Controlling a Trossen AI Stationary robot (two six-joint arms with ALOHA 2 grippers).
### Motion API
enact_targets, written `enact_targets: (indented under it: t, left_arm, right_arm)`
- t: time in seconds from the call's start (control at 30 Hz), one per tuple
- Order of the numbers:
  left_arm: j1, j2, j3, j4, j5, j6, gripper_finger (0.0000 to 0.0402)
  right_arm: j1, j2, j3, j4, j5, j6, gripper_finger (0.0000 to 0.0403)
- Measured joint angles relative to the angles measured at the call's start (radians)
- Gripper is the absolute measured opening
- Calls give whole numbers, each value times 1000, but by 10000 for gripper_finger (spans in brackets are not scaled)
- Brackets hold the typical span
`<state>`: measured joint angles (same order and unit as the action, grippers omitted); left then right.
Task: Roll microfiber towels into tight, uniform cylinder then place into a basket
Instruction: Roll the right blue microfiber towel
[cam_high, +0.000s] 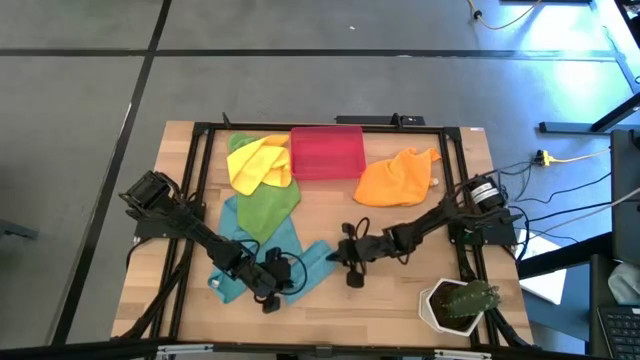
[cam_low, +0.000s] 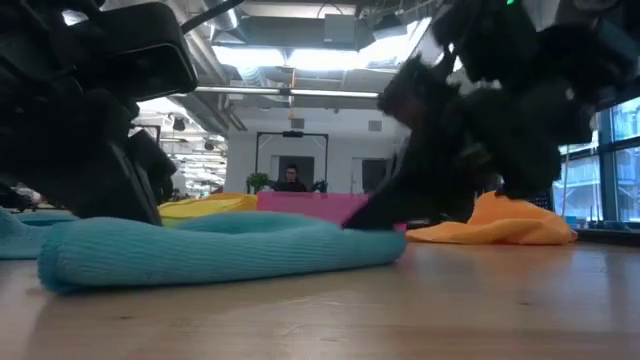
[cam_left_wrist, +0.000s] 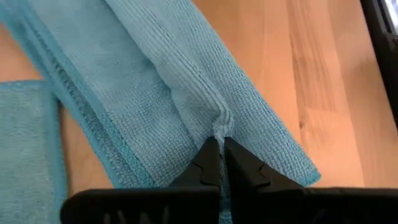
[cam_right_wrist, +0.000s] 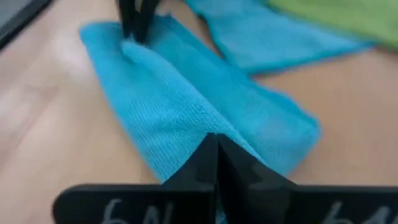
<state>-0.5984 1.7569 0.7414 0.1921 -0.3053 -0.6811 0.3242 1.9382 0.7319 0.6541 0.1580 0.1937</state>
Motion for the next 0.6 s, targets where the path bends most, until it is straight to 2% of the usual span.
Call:
enact_targets:
  t: [0.13, 0.3, 0.47, 0.6]
  left_arm:
    - [12, -1, 0, 1, -37, 19, 21]
    - [23, -2, 0, 2, -52, 50, 71]
    - [38, -3, 0, -3, -48, 63, 122]
    - [40, -48, 0, -74, -47, 57, 149]
  right_arm:
    - [-22, 45, 1, 19, -42, 56, 10]
    - [-26, 60, 3, 24, -55, 75, 19]
    - [-27, 58, 2, 14, -72, 81, 10]
    - [-27, 58, 3, -13, -71, 123, 7]
